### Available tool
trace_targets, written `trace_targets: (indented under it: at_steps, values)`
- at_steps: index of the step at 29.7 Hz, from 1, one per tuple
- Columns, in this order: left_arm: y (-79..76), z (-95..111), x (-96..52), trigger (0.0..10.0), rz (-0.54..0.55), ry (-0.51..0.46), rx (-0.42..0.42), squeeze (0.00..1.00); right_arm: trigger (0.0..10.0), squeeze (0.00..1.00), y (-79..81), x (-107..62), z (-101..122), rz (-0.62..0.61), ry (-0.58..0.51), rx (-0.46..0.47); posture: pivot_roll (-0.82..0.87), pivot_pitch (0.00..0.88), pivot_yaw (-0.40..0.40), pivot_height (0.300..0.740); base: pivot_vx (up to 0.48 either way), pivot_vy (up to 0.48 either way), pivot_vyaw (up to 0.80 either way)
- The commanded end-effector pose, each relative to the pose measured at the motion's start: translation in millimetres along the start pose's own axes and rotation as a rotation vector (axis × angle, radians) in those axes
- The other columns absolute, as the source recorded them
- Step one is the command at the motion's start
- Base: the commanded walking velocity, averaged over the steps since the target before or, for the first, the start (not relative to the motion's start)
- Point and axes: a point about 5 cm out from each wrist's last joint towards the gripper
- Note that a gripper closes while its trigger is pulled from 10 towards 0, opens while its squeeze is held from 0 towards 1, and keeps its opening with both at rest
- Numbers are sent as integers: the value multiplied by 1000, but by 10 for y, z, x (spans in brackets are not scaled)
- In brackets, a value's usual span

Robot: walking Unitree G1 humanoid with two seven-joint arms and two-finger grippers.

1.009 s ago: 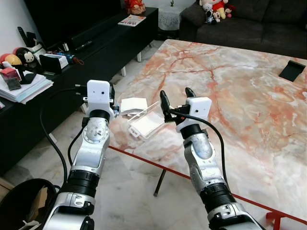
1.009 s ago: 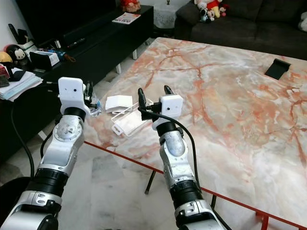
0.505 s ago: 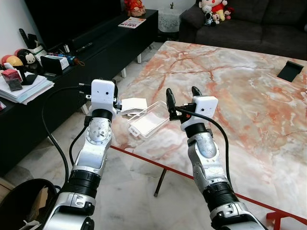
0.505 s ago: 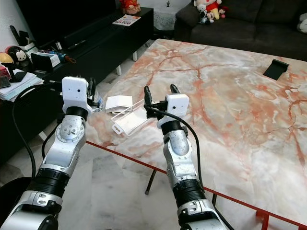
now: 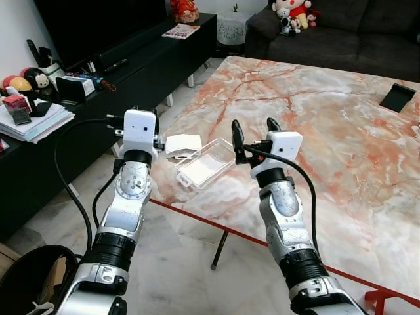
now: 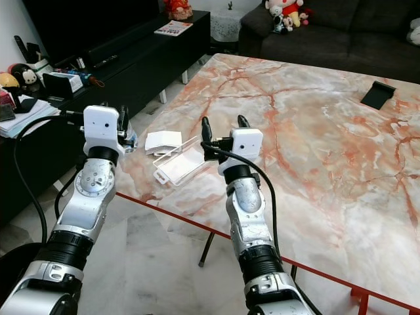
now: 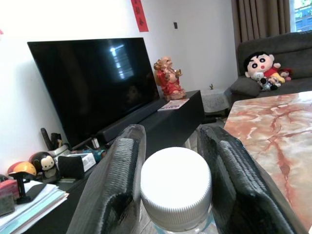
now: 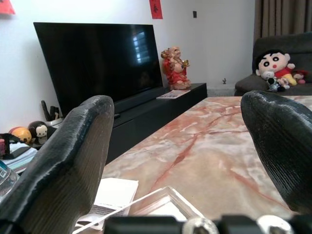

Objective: Picking trash to rubbish bin

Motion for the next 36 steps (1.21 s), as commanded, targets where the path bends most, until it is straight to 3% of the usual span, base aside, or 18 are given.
trace_targets:
  at_steps: [1, 36]
  values:
    - [25, 87, 52, 10000, 10, -42, 11, 0, 10000, 0, -10, 15, 37, -9, -16, 3, -87, 45, 36, 740, 0, 0, 0]
    - [66, 28, 24, 10000, 32, -20, 21, 0, 10000, 0, -22, 1, 9, -13, 0, 2, -90, 66, 23, 740, -288, 0, 0]
Point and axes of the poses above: a point about 5 cm out from each wrist's last joint towards the gripper, its own x axis pointing out of the wrist towards the gripper, its own z axis along the axis of the wrist's last joint, y = z × x, and after that the axes turned 6 degrees about -x, right-handed
